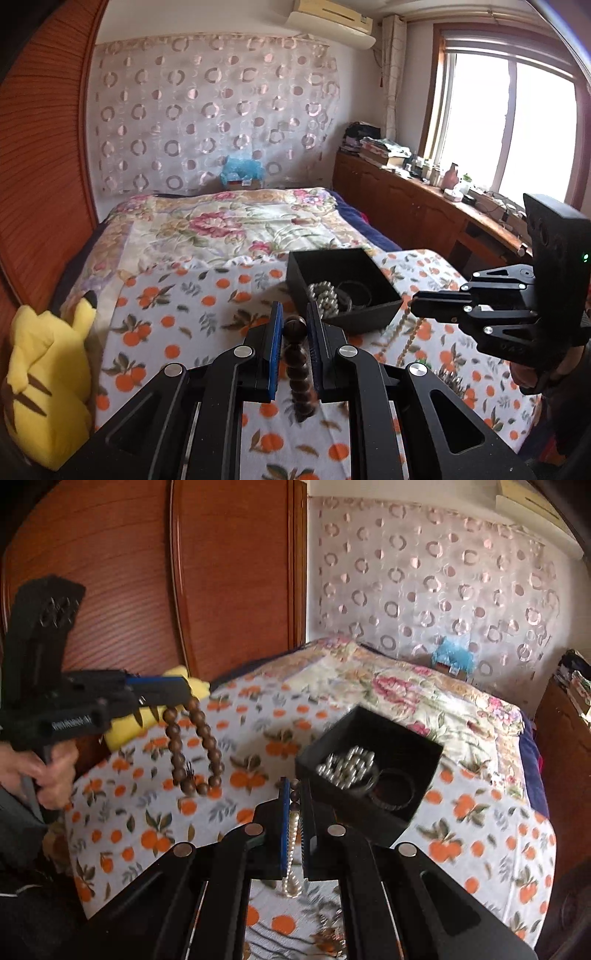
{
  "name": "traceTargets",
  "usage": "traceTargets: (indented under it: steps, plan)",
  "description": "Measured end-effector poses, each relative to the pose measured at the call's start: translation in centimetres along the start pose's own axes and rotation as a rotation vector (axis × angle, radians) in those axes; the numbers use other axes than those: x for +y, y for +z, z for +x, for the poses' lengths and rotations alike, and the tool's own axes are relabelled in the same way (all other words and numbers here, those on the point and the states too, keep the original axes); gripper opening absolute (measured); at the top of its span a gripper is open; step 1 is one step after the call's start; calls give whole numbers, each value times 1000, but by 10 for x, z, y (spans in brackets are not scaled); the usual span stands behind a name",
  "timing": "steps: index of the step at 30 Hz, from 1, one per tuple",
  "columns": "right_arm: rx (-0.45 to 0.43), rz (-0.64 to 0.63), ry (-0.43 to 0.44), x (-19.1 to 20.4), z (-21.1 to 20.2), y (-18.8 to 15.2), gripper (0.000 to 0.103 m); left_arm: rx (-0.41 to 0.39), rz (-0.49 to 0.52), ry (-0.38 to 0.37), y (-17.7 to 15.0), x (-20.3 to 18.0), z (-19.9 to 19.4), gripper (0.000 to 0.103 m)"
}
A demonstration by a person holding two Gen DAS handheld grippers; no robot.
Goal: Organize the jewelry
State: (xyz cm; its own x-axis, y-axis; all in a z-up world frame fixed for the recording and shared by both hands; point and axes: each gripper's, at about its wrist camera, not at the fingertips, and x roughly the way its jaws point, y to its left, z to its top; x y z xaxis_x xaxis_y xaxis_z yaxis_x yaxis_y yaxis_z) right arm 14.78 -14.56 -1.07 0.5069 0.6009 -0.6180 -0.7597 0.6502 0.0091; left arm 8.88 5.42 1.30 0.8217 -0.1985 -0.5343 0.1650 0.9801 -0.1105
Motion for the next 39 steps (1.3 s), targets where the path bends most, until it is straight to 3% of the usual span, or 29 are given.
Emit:
traceTargets:
  steps: [12, 23, 30, 39]
  plan:
    - [-111, 7, -5, -38, -42, 67, 6, -57, 32, -67, 70, -12, 19, 12]
    - [-172, 47, -1, -80, -56, 107, 6, -43, 54, -119, 107, -24, 58, 12]
    - [-118, 92, 27, -100, -28, 93, 6, -1, 56, -143, 109, -27, 89, 12]
    - [2, 159, 55, -113, 24, 57, 6, 115, 37, -151, 86, -22, 140, 12]
